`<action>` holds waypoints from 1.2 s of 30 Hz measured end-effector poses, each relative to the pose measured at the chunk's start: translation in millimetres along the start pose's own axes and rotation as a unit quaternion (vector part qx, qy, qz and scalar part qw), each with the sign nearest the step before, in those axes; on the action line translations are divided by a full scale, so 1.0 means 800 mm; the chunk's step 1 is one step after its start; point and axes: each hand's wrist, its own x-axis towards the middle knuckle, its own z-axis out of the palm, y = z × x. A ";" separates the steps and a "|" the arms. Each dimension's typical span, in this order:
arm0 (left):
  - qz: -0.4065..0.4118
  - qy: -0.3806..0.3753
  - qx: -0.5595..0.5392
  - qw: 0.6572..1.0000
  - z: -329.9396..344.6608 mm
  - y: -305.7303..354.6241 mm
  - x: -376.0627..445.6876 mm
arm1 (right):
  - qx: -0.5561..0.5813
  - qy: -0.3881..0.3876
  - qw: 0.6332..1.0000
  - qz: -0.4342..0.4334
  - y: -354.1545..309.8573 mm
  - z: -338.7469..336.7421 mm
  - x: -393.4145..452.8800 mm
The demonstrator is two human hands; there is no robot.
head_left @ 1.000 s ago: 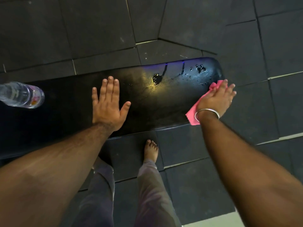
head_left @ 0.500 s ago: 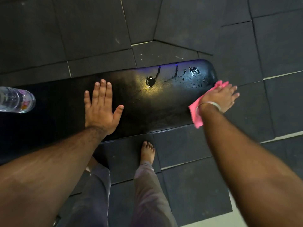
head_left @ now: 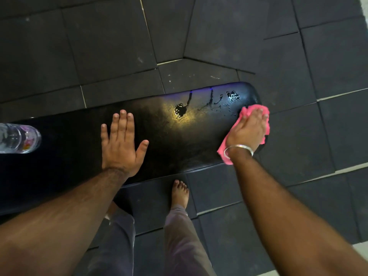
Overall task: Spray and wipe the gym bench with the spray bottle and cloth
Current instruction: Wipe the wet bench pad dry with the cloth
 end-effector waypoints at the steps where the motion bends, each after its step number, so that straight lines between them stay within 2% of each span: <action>1: 0.000 0.004 0.000 1.000 0.002 0.000 -0.001 | 0.001 0.006 1.000 0.006 -0.007 0.001 0.039; 3: 0.002 0.012 0.002 1.000 0.005 -0.002 -0.003 | -0.018 -0.011 1.000 0.012 -0.026 0.007 0.101; 5: 0.003 0.016 0.002 1.000 0.005 -0.002 0.000 | -0.057 -0.028 0.998 -0.024 -0.049 0.018 0.115; 9: 0.004 0.007 0.006 1.000 0.004 -0.001 -0.001 | -0.037 -0.069 0.977 -0.197 -0.048 0.019 0.039; 11: 0.002 0.001 0.007 1.000 0.001 -0.002 -0.002 | -0.035 -0.073 0.970 -0.229 -0.011 0.000 -0.008; 13: 0.001 -0.003 0.011 1.000 0.001 -0.002 -0.002 | -0.045 -0.056 0.974 -0.213 0.031 -0.020 -0.026; 15: 0.000 -0.005 0.009 1.000 0.001 -0.001 -0.002 | -0.045 -0.044 0.986 -0.156 0.044 -0.027 -0.004; 18: 0.002 -0.005 0.006 1.000 0.000 -0.001 -0.001 | -0.010 -0.026 0.998 -0.051 -0.002 -0.010 0.061; 20: 0.002 -0.004 0.004 1.000 0.001 -0.001 -0.001 | -0.031 -0.026 0.998 -0.053 -0.041 0.007 0.088; 23: 0.003 -0.008 0.006 1.000 0.001 -0.001 -0.001 | -0.054 -0.080 0.979 -0.182 -0.090 0.028 0.078; 26: 0.006 -0.015 0.006 1.000 0.000 -0.002 -0.002 | -0.040 -0.175 0.924 -0.336 -0.124 0.041 0.024; 28: 0.005 -0.020 0.004 1.000 -0.001 -0.004 -0.003 | -0.034 -0.190 0.909 -0.369 -0.115 0.035 -0.017; 31: 0.004 -0.024 0.008 1.000 -0.001 -0.003 -0.002 | -0.046 -0.171 0.901 -0.397 -0.045 -0.002 -0.057; 33: 0.003 -0.030 0.004 1.000 -0.002 -0.003 -0.001 | -0.070 -0.145 0.910 -0.383 -0.001 -0.023 -0.060; 36: 0.001 -0.030 0.009 1.000 -0.001 -0.001 -0.002 | -0.072 -0.102 0.963 -0.240 -0.011 -0.020 -0.027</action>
